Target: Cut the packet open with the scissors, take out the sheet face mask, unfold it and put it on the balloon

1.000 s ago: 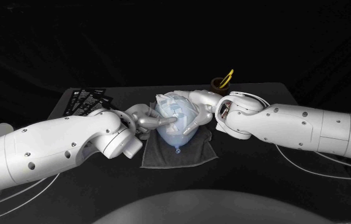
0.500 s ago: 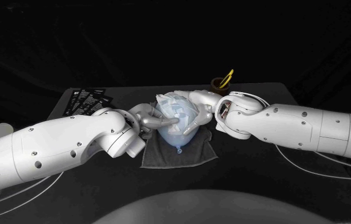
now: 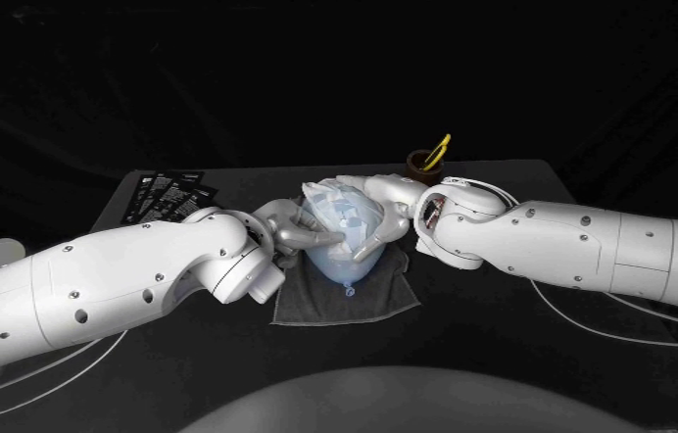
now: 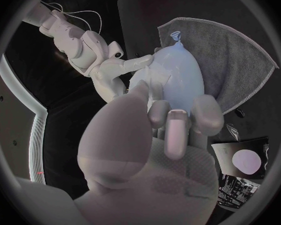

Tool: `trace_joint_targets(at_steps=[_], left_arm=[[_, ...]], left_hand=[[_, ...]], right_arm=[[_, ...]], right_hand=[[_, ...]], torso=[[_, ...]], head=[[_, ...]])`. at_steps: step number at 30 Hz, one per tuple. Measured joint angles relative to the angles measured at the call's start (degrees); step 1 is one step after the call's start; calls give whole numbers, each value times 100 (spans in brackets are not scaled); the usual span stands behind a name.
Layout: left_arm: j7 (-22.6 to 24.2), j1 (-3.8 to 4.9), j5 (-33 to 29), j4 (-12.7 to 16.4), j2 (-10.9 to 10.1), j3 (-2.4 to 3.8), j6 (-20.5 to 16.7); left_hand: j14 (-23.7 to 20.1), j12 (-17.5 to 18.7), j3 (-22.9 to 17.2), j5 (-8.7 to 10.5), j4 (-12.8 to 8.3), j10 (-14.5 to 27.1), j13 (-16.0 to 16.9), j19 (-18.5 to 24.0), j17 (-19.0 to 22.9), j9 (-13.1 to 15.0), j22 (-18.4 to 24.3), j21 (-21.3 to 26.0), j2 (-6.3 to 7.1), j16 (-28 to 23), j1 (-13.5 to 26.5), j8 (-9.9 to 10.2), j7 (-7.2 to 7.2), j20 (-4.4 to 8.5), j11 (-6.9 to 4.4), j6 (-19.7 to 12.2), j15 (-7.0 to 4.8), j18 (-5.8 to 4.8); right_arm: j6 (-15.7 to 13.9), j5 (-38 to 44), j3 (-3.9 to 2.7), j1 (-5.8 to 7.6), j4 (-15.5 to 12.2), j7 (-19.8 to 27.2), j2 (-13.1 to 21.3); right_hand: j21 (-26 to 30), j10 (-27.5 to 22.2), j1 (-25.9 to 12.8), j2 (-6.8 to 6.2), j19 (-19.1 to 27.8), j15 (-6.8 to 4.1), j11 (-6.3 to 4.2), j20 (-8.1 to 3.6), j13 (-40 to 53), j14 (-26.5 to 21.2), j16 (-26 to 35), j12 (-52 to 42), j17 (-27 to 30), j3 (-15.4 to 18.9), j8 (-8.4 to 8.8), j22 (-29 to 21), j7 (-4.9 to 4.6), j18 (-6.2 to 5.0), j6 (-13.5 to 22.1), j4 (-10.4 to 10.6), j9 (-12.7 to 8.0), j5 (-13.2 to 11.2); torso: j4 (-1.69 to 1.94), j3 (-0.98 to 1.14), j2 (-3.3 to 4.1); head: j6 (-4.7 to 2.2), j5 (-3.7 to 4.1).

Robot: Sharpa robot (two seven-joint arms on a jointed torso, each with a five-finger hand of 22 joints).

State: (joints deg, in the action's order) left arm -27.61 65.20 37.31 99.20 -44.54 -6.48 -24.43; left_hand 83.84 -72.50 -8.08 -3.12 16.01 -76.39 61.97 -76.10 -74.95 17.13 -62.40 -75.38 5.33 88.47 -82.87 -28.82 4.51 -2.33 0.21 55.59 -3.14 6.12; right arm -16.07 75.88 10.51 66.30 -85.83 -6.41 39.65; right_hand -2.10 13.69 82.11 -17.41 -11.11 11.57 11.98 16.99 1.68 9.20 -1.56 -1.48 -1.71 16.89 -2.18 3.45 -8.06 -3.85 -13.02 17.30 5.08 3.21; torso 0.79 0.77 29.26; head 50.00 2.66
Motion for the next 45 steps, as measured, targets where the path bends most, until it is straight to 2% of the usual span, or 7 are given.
trace_joint_targets(at_steps=[7,16,26,32,36,40,45], left_arm=[[-4,3,2,-24,48,-1,-80],[8,3,-29,-28,60,-4,-222],[125,1,-230,20,-73,2,-227],[278,1,-498,95,-322,27,5],[382,0,-658,106,-557,49,335],[505,-2,-820,83,-772,94,900],[715,-1,-964,-20,-989,156,1674]], left_hand=[[31,16,-1164,16,25,-42,41,-48,0,-75,-59,-43,162,33,-384,123,-30,48,-42,151,-34,-3],[22,-69,-2986,45,-670,-254,244,-80,0,27,-168,-108,690,72,-29,-245,-21,17,-28,119,-49,-3],[22,-72,-3691,45,-1061,-283,331,-79,0,136,-194,-136,757,72,385,-347,-41,17,-50,99,-49,-4],[14,169,-3686,44,-1093,-138,-16,23,0,326,19,-37,842,43,723,-393,-20,-13,-38,48,-50,-3],[6,906,-3265,22,-919,467,-983,526,0,689,829,466,918,-184,1199,-391,35,-30,20,-147,-32,15],[-45,1844,-2785,10,-874,1319,-2092,1179,288,675,1861,1221,980,-606,1309,-241,203,-137,185,-498,128,279],[-331,2088,-2426,10,-868,1579,-2357,1551,953,654,2576,1816,1004,-982,1267,-199,317,-218,266,-669,225,365]], right_arm=[[0,0,-1,-3,-2,-31,3],[0,0,-4,-6,-6,-63,13],[-13,0,-6,-11,-28,-72,28],[-120,-42,-3,-17,-87,-13,71],[-289,-142,4,-25,-142,113,123],[-561,-354,13,-36,-225,376,200],[-855,-663,23,-50,-354,747,296]], right_hand=[[0,19,0,0,-21,0,18,-16,3,0,0,7,0,0,1,6,-1,1,1,0,1,0],[0,18,0,0,-24,0,18,-19,5,0,0,-1,0,0,12,11,12,1,-12,0,5,0],[0,34,0,0,-45,25,34,2,4,26,0,-16,0,0,12,15,11,1,-12,0,5,0],[-44,194,2,3,-169,123,141,-20,26,124,0,-46,-28,-65,-25,49,7,10,-91,1,41,-1],[-67,273,40,40,-189,121,141,0,50,168,0,-46,-36,-120,-47,52,4,38,-135,8,61,-2],[-67,292,38,39,-189,121,145,1,44,168,0,-47,-36,-120,-49,52,8,38,-153,8,70,-2],[-67,299,38,39,-189,165,150,1,33,123,0,-73,-30,-120,-69,52,12,39,-158,8,61,-1]], torso=[[0,0,-1],[-2,0,-2],[-2,-3,-3],[-1,-7,1],[2,-7,2],[4,-9,2],[4,-12,-1]], head=[[0,-13],[0,-20],[0,-7],[0,-7],[0,-8],[0,-21],[0,-45]])
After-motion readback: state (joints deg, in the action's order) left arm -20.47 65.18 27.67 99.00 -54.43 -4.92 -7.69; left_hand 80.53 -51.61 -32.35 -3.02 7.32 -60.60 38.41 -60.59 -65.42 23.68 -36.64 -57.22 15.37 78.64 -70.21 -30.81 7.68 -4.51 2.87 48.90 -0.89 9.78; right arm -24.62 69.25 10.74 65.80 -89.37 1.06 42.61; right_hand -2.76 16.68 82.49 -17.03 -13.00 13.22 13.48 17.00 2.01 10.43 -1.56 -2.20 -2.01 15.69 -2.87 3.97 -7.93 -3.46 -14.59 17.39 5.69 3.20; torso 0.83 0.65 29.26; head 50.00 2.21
